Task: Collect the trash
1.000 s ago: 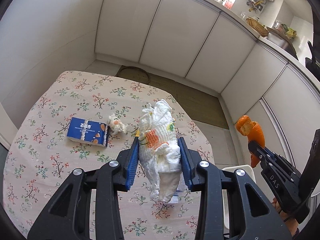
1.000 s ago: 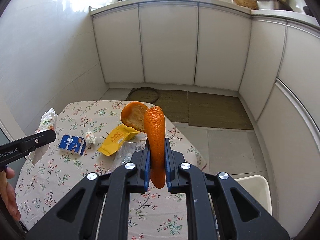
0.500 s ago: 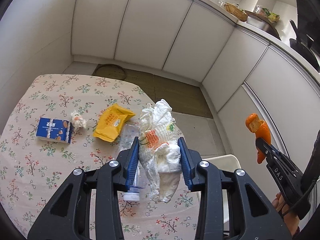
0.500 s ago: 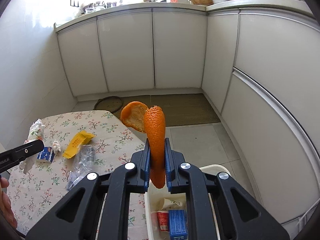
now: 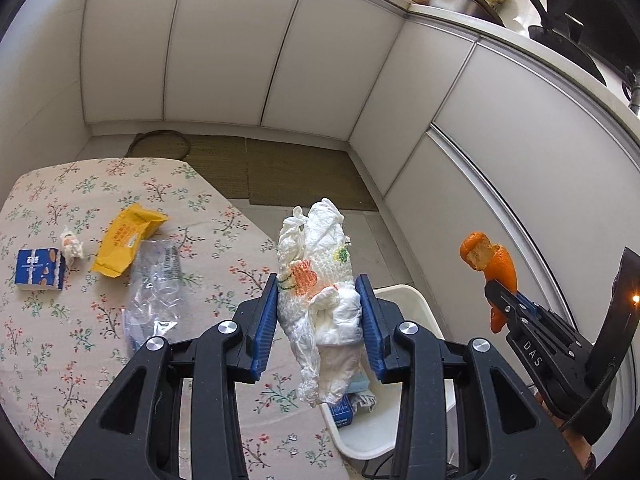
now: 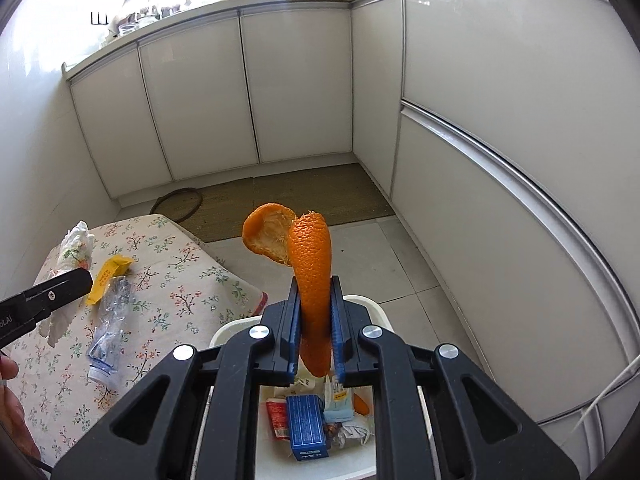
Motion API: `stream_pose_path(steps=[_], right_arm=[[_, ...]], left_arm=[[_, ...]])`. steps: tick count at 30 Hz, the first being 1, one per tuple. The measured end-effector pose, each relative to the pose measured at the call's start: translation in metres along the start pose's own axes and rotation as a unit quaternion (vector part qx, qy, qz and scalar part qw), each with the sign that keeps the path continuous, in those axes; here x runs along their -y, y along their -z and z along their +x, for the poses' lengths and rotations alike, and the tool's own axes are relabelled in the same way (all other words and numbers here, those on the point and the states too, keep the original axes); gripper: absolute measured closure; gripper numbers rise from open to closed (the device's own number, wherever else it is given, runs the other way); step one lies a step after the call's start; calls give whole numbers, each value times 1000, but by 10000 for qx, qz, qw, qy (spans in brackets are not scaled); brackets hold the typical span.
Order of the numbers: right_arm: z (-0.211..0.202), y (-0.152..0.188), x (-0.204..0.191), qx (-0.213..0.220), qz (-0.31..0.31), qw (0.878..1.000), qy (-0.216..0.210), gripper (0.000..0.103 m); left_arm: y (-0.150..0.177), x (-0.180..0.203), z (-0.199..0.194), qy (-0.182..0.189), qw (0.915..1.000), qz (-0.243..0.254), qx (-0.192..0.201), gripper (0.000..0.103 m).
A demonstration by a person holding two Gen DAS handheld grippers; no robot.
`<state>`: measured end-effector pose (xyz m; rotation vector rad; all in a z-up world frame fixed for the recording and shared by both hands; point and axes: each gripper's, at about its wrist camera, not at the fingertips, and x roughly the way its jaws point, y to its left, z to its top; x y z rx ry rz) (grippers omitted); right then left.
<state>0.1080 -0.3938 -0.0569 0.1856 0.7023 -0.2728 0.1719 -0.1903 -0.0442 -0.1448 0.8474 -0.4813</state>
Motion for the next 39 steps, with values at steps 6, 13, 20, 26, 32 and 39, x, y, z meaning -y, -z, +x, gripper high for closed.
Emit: stream_pose_path(steps=[6,13,20,26,32,39], right_arm=[[0,3,26,-44,184,9998,64,86],[-5,6,47,41,304,9993,215,64],[-10,10,69,64,440,9978,486,50],[-12,16,89,67,487,9958,768,47],[-12,20,101,65,562,9936,978,37],[-21,20,98,304,526,9883,1401,20]], left_arm=[[5,25,17,126,9997,156,-117,67],[8,47,32,243,9992,265,-189,67],[14,70,51,393,9979,424,-294,67],[23,86,66,523,9964,550,-384,67],[33,96,81,603,9949,659,-476,64],[37,88,93,436,9959,526,-594,52]])
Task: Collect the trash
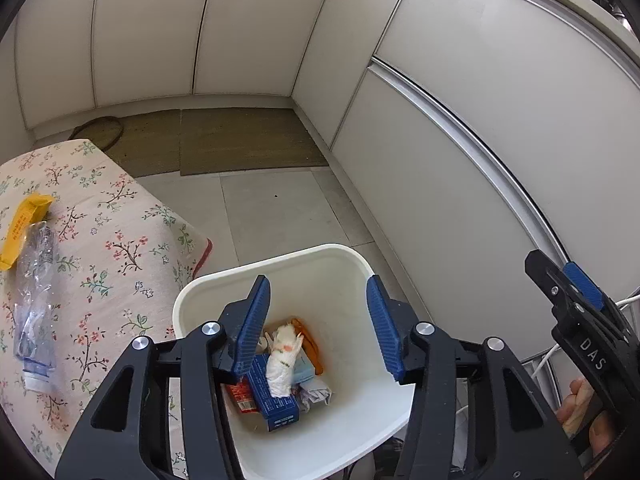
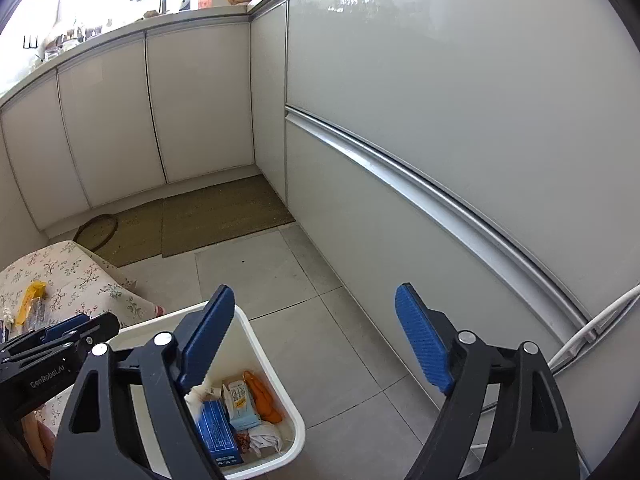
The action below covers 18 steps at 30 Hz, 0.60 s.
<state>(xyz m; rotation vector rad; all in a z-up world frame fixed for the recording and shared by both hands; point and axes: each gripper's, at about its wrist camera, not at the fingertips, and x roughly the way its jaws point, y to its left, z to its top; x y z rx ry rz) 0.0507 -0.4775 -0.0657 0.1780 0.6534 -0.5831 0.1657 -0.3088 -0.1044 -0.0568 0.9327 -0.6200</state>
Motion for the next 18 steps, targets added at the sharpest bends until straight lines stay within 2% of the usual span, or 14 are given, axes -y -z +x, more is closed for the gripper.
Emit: stream_pose_path(steps=[4,7,18], right_arm=[[-1,-1,-8,-20,-28,10000,-22,18],[-3,-2,-19,-17,-101,9999,-49,15],[-12,-8,-58,63,-326,9993,-151,12]], left_arm=[[-1,-2,-8,-171,9998,-20,114,36],[-2,-5,-18,-345,9990,-13,274,29],[-6,-36,-44,-627,9966,-240,469,28]])
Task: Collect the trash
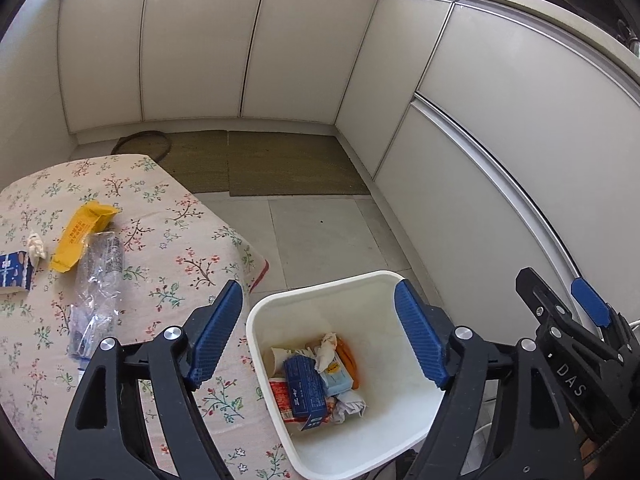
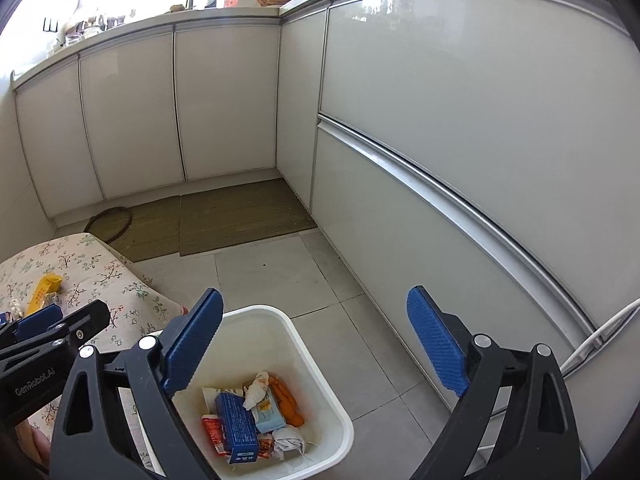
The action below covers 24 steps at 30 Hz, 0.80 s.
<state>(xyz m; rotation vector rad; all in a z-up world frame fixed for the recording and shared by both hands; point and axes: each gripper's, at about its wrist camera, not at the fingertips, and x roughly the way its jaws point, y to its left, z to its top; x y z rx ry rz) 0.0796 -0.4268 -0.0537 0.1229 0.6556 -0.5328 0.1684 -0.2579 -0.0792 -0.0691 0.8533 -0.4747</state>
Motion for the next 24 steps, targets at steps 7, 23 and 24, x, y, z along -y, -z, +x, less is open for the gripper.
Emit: stream_pose_path(steps=[7,23,24], right_arm=[[-2,-6,-31,7,-116,9998,-186,12],[-8,-12,-129,-11,-514,9959,-738,12],[-9,-11,-136,-7,-557,9954,-776,12]], left_arm=[[-4,-30,-11,-159,9996,-204,73,28],[-9,-123,-37,-606,9944,-855,157,28],[-9,-130,-39,-640,9936,-914,167,28]])
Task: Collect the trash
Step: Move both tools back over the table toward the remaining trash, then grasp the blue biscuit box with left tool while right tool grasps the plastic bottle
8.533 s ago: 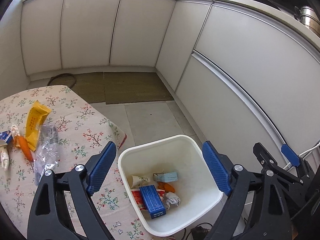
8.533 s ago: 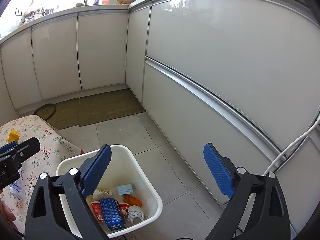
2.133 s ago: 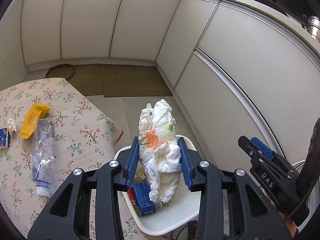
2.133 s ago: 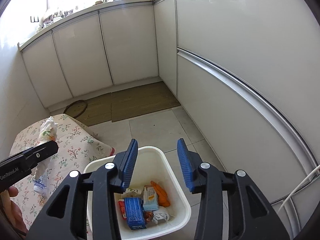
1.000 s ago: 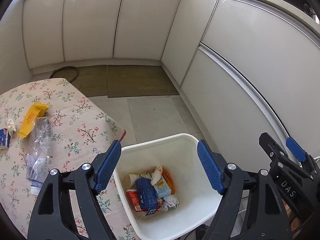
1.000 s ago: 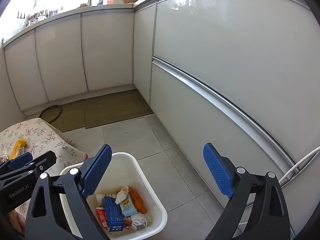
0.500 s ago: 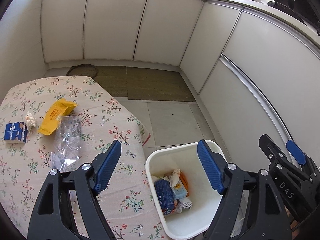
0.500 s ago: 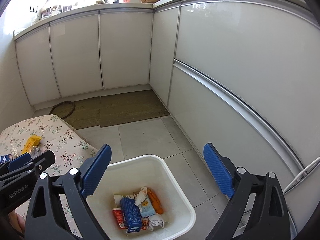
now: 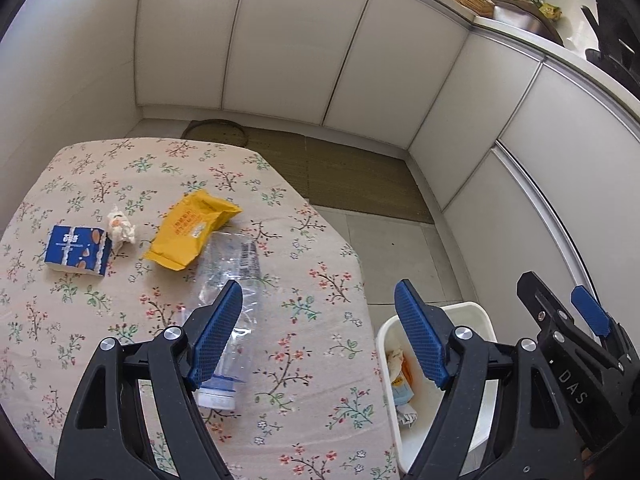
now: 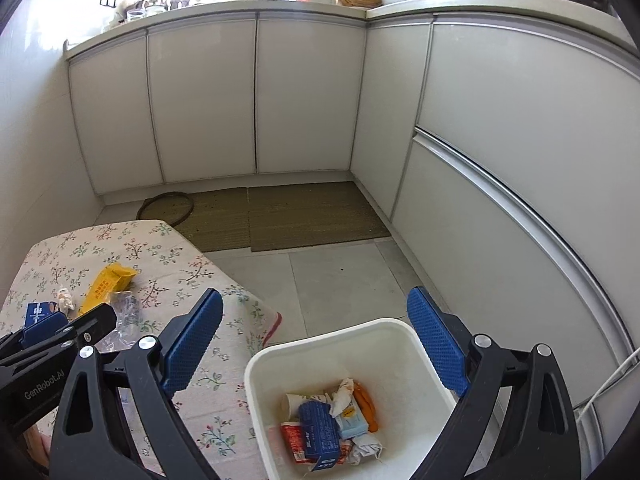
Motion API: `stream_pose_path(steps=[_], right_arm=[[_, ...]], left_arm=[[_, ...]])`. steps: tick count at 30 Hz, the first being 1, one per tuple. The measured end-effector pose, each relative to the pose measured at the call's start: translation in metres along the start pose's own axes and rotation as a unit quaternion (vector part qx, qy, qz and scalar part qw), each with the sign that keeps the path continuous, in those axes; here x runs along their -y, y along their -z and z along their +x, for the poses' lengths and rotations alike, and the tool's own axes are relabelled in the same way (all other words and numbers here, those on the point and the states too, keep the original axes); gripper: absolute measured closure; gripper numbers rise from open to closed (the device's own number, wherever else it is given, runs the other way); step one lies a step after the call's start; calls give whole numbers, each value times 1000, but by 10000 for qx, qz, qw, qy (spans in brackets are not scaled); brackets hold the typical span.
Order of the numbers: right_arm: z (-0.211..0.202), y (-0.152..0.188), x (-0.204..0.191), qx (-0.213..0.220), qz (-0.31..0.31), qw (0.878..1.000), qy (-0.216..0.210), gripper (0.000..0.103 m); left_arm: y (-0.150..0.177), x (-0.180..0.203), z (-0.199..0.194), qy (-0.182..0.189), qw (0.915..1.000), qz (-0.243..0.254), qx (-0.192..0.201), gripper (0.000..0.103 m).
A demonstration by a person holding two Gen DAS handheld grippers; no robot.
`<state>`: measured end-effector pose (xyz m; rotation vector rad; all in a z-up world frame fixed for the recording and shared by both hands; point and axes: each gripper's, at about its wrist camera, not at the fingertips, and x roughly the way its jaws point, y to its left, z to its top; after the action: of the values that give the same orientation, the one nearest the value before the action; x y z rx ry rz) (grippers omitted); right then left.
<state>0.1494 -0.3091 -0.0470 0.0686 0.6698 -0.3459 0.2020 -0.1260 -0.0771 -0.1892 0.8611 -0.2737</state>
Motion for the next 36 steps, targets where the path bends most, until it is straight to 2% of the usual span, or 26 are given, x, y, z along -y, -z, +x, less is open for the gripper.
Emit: stream_pose_path(steps=[7,16,25,30,33,36], right_arm=[[4,-4,-40,-2,-132,9997,-207,12],[20,-2,-97,-245,-303,9981,-482,12],[33,6,-152,-425,-453,9945,-838,12],[43,10,-170,-553,-472,9929,-939,12],[50,11,-174,-645,-454,9921,-971,12],[58,11,-173,-729,-456,9917,-960,12]], left_arm=[[-9,-43,-6,-244,9992,-325,-13,28],[-16,-100,-13,-554,9959,-708,-23,28],[-21,-171,-7,-909,9866,-1343,-185,28],[-22,-216,11,-1070,9738,-1976,-358,28],[-22,-241,24,-1185,9605,-2482,-419,27],[-21,-260,42,-1238,9430,-3050,-495,26]])
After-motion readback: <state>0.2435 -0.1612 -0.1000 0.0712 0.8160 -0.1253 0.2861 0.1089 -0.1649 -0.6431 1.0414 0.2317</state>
